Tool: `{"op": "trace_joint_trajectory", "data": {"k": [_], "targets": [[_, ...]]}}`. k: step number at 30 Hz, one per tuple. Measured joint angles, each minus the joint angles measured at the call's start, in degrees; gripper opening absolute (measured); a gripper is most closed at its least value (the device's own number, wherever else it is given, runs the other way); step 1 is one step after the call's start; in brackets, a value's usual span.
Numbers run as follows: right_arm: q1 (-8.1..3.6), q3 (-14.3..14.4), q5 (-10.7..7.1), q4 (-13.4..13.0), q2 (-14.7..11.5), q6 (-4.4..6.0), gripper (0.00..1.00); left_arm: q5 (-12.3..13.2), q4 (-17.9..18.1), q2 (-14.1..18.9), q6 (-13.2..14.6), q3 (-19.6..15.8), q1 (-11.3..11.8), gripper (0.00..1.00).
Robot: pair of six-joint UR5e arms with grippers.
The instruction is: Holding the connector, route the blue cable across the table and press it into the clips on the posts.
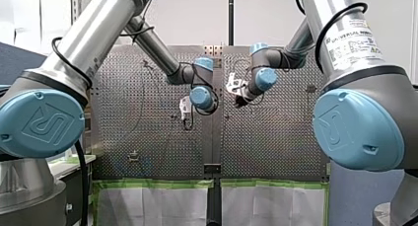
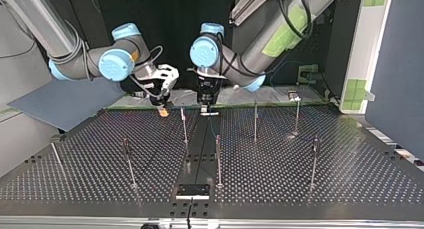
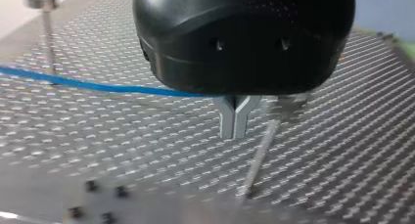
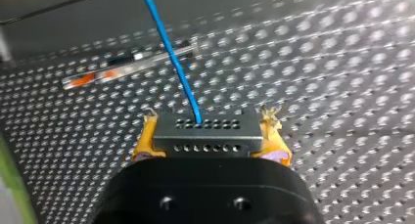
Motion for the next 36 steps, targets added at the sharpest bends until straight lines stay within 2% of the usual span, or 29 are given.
{"op": "trace_joint_trajectory", "data": {"k": [6,10,14,20,29,32,36], "targets": [[-0.18,2.1,0.16,0.0,0.0,-1.94,0.0,1.5,2.7,-3.0,-1.3,-3.1,-0.4,0.02],[-0.45,3.3,0.81,-0.2,0.1,-2.4,0.0,1.9,3.5,-3.7,-1.5,-4.7,-0.5,0.02],[-0.8,3.6,1.11,-0.4,0.5,-2.54,0.0,2.1,3.6,-3.9,-1.8,-4.3,-0.5,0.02],[-1.56,3.7,1.08,-0.3,2.1,-2.58,0.0,2.5,2.7,-3.9,-2.2,-1.5,-0.5,0.02],[-3.74,3.5,0.96,-0.9,2.9,-2.56,0.0,3.9,0.8,-4.7,-2.2,1.0,0.3,0.02],[-4.36,3.4,0.57,-1.6,3.0,-2.45,0.0,4.5,0.4,-6.0,-2.2,1.7,0.5,0.02],[-5.03,3.3,-0.9,-2.8,3.2,-2.2,0.0,4.7,0.9,-7.0,-2.2,2.7,0.6,0.02]]}}
